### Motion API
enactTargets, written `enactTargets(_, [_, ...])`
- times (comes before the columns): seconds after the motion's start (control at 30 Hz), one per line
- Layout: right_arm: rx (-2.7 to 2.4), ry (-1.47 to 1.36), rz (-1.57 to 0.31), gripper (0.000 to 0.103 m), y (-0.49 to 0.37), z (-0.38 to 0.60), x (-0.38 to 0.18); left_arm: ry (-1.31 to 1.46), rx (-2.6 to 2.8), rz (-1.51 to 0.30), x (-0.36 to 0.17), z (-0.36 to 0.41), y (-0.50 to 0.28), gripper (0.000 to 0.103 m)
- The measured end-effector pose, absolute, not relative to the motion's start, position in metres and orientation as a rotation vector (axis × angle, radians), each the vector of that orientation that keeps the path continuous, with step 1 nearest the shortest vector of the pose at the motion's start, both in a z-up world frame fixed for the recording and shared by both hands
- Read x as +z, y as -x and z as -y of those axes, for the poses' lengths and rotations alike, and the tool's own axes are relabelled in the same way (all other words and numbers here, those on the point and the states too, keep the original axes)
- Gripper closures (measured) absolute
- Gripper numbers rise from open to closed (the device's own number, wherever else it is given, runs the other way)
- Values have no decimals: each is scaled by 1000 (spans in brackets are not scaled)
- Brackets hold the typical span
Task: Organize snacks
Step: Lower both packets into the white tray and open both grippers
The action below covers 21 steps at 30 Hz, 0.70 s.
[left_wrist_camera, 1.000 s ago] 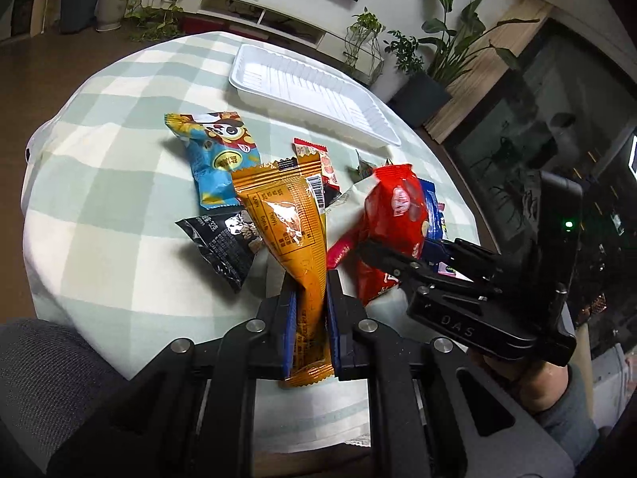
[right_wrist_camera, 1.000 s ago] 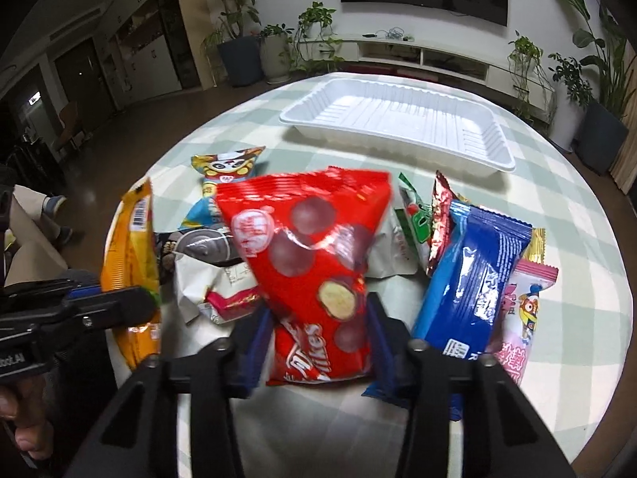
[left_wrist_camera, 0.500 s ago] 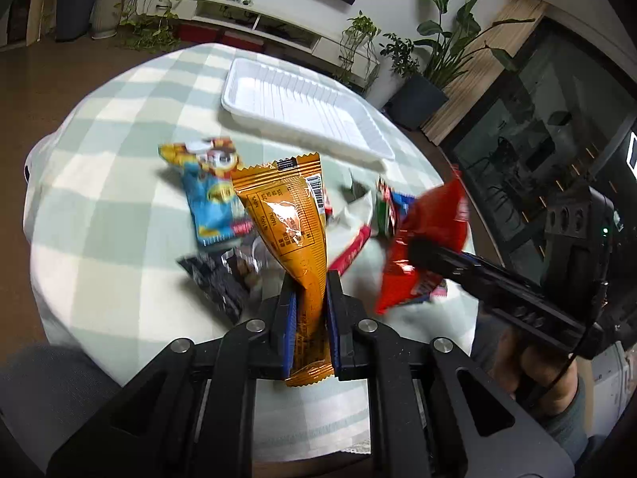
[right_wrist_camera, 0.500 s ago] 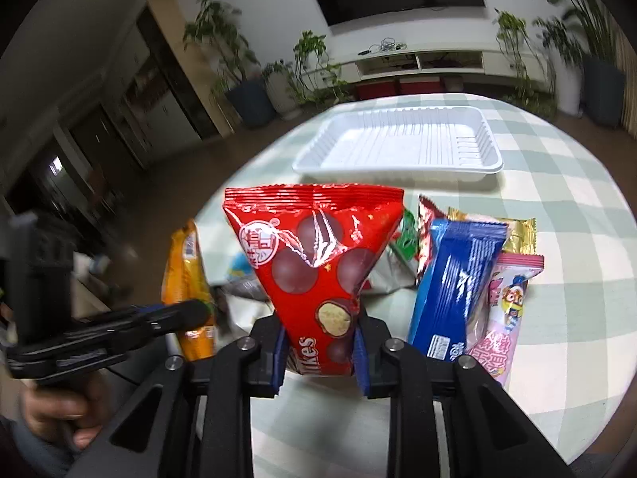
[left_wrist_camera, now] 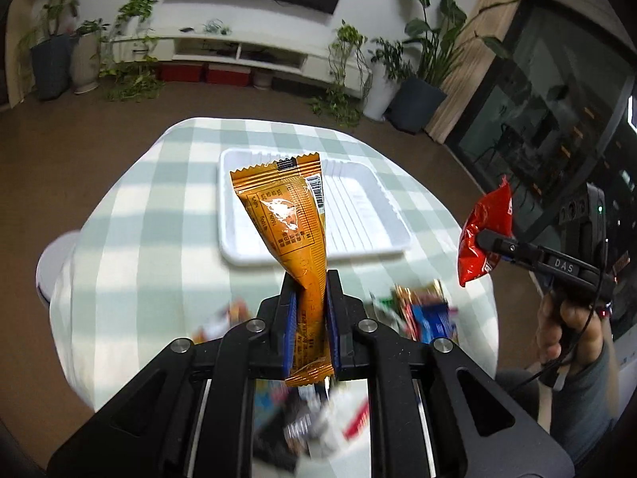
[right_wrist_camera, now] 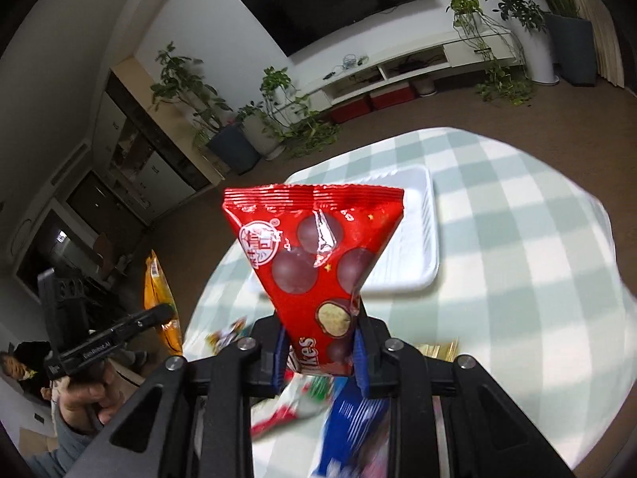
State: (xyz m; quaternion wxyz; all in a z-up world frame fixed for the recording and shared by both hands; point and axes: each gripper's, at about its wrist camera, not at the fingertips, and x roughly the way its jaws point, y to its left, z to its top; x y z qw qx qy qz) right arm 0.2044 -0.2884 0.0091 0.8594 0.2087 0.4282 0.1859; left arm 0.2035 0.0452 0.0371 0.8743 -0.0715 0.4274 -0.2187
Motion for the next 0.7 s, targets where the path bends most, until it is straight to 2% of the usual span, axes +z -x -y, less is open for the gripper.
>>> enactTargets(0.13, [378, -399, -996, 75, -266, 282, -5, 93, -450, -950, 33, -23, -269, 92])
enactTargets(0.37, [355, -341, -1146, 75, -329, 266, -43, 20, -421, -1093, -3, 14, -355, 92])
enactTargets(0.7, [276, -250, -1232, 75, -360, 251, -92, 5, -376, -1192, -71, 25, -389, 91])
